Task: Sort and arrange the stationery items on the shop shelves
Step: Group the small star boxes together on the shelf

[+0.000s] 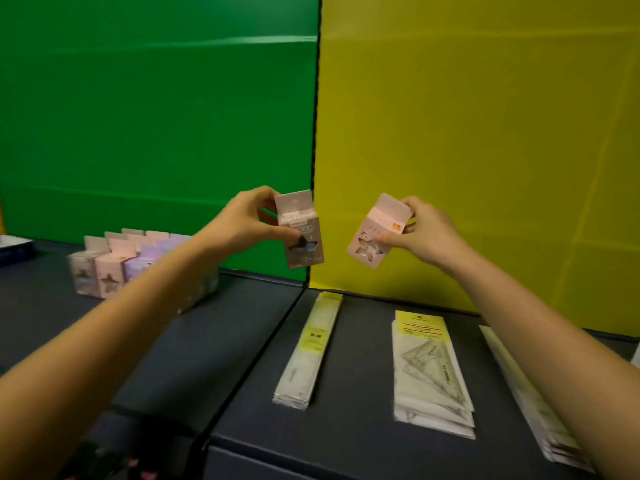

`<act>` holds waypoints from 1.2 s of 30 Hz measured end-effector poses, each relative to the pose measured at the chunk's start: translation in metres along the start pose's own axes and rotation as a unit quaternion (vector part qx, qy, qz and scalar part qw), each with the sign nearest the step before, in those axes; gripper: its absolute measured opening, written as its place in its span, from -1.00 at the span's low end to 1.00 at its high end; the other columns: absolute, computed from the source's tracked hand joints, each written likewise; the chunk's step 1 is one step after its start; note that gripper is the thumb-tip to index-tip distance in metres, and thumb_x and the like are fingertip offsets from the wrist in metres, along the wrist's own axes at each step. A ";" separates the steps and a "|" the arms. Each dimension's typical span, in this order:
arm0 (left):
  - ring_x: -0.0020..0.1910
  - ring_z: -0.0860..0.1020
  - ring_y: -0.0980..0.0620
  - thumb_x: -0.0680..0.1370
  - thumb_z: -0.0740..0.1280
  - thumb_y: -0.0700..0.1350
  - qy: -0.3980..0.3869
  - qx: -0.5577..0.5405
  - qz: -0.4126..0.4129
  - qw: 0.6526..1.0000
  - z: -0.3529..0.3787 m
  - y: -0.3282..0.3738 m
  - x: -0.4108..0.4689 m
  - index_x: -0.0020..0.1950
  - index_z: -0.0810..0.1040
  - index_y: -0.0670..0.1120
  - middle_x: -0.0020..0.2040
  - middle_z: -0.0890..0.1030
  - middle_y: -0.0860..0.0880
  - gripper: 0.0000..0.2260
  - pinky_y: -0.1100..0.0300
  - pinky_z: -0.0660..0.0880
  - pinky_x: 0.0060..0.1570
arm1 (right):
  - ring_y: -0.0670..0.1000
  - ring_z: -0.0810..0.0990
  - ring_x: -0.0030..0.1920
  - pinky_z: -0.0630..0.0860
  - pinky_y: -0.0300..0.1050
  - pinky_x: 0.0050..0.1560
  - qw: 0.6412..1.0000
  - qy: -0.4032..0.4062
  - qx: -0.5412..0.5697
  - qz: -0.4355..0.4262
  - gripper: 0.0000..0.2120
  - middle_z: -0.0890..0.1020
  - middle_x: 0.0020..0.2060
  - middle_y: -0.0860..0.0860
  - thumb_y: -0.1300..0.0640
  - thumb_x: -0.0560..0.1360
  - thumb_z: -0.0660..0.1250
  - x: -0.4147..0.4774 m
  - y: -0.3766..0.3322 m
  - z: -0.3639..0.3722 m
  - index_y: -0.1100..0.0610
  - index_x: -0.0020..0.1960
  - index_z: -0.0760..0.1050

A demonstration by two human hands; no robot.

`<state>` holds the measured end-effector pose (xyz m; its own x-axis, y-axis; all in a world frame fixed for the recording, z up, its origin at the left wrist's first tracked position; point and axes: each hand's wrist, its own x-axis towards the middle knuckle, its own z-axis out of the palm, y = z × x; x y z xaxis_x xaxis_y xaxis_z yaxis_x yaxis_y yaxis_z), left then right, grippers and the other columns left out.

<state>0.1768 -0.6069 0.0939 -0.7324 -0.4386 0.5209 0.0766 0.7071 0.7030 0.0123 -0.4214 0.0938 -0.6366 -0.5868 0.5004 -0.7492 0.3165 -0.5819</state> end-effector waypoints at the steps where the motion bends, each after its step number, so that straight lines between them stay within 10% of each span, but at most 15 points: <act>1: -0.27 0.56 0.18 0.32 0.49 -0.30 0.000 0.003 -0.008 1.000 -0.017 -0.002 -0.010 0.06 0.48 -0.22 -0.13 0.58 -0.02 -0.64 0.45 0.50 -0.28 | 0.09 0.59 0.00 0.49 -0.02 -0.08 1.000 -0.012 0.014 -0.009 -0.53 0.62 0.05 0.09 0.12 0.32 0.50 -0.005 -0.012 0.003 0.14 0.17 0.42; 19: -0.06 0.61 0.03 0.33 0.48 -0.24 -0.037 0.084 -0.132 0.987 -0.262 -0.117 -0.135 -0.01 0.50 -0.11 -0.03 0.63 -0.08 -0.71 0.26 0.52 -0.10 | 0.09 0.61 0.03 0.52 0.02 0.09 0.982 -0.157 0.083 -0.054 -0.52 0.63 0.05 0.08 0.06 0.29 0.52 -0.046 -0.201 0.186 0.11 0.13 0.43; 36: -0.19 0.54 0.20 0.38 0.44 -0.29 -0.062 -0.031 -0.115 0.991 -0.289 -0.234 -0.103 -0.13 0.51 0.00 -0.17 0.59 0.06 -0.78 0.45 0.51 -0.17 | 0.08 0.57 -0.02 0.50 -0.06 0.01 0.987 -0.157 0.002 -0.031 -0.48 0.60 0.04 0.12 0.10 0.39 0.44 -0.026 -0.247 0.319 0.15 0.25 0.28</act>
<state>0.4299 -0.8874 0.0155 -0.8123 -0.5100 0.2829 -0.0629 0.5589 0.8269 0.2722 -0.7218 0.0202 -0.5002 -0.8075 0.3127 -0.7842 0.2693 -0.5591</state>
